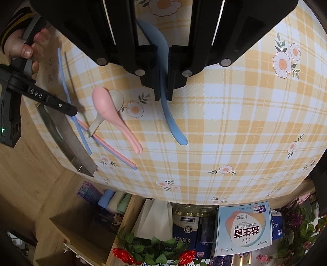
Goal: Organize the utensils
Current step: 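Lift the blue chopstick with the right tool while the left tool holds the blue spoon, then lower the blue chopstick into the steel tray with the right tool while the left tool carries the blue spoon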
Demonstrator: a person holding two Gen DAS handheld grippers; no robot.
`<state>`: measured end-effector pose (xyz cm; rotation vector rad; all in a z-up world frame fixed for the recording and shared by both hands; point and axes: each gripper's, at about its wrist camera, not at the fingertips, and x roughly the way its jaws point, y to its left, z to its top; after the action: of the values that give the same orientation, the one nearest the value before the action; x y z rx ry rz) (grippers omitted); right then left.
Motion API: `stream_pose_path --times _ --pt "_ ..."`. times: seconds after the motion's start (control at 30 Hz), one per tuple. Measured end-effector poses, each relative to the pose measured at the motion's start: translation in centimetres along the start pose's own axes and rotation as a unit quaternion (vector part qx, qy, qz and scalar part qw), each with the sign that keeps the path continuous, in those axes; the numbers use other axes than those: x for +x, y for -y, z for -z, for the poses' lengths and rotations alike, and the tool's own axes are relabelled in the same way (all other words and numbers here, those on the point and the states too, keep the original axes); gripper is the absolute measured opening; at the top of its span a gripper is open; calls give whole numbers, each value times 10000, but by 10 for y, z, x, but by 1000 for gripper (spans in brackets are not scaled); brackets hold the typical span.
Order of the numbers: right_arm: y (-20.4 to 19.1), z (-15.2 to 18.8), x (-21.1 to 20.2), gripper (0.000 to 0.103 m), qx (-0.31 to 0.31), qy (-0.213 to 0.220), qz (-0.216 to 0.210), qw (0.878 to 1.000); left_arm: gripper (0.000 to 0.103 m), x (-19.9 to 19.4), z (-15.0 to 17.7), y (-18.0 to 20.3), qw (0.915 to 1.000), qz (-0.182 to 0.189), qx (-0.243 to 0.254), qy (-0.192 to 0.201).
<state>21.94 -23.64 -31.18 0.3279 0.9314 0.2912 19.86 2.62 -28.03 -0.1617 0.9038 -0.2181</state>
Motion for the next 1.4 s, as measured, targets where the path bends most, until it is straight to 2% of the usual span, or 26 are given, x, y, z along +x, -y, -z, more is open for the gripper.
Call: stream_pose_path --times 0.17,0.37,0.47,0.6,0.8,1.0,1.17,1.4 --pt "4 -4 -9 6 76 118 -120 9998 6 -7 -11 6 9999 100 -41 81" --pt "20 -29 -34 6 77 421 -173 9989 6 -12 -35 27 9988 442 9 219" --pt "36 -50 -46 6 -46 573 23 9983 6 -7 -48 44 9977 625 99 239" --pt "73 -86 -49 6 -161 652 486 9966 6 5 -63 68 9959 857 198 208" --pt "117 -116 -26 6 155 433 614 9971 6 26 -79 100 9934 1095 331 119" --pt "117 -112 -2 6 143 150 576 9981 6 51 -91 124 9902 1353 326 -74" --pt "125 -103 4 6 385 -8 530 9979 6 67 -95 139 9887 1434 388 -191" --pt "127 -99 7 6 389 -70 536 9978 6 78 -96 157 9877 1471 459 -263"
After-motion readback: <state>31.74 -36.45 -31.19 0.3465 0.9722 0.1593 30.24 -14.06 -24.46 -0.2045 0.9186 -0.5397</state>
